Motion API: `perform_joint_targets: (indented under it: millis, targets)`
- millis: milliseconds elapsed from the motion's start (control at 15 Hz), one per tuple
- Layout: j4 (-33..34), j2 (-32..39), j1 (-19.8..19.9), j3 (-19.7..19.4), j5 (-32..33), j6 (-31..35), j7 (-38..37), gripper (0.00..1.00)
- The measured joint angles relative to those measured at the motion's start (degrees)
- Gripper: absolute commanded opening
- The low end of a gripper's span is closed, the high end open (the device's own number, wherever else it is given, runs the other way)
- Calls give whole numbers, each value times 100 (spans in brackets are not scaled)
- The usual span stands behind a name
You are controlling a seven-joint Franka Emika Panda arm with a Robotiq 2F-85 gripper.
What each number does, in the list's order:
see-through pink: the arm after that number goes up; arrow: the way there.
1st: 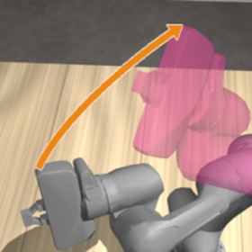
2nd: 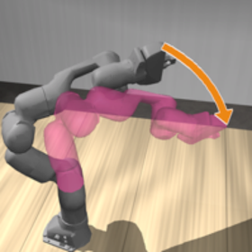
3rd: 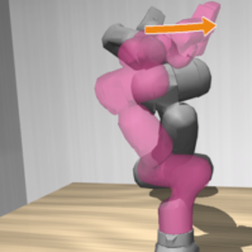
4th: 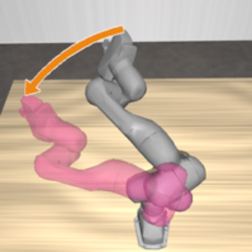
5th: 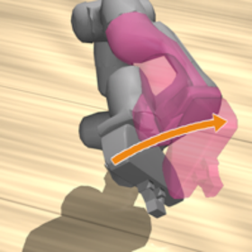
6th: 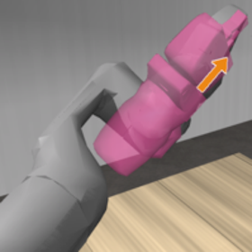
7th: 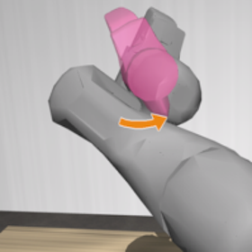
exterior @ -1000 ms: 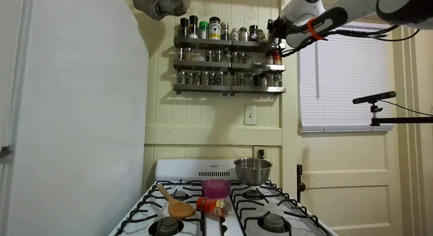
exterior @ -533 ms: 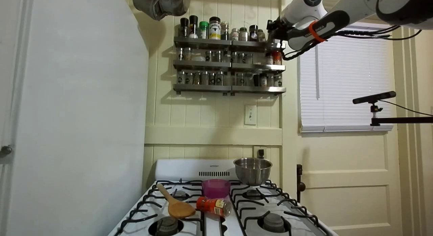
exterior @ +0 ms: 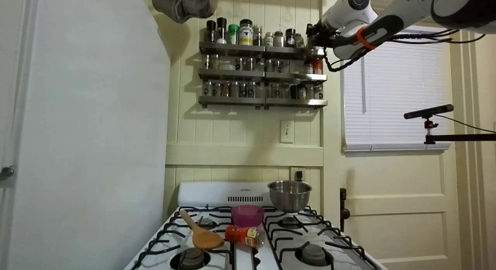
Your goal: Pick up one jar from the topmost shelf and shake it over the silver bowl on the right then place it back on the shelf.
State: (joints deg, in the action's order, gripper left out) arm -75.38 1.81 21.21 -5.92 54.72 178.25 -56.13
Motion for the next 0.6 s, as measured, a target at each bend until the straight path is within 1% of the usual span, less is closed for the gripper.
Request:
perform_joint_targets:
  millis: [600]
  targets:
    - [141, 106, 2, -221, 791, 444, -1013, 23]
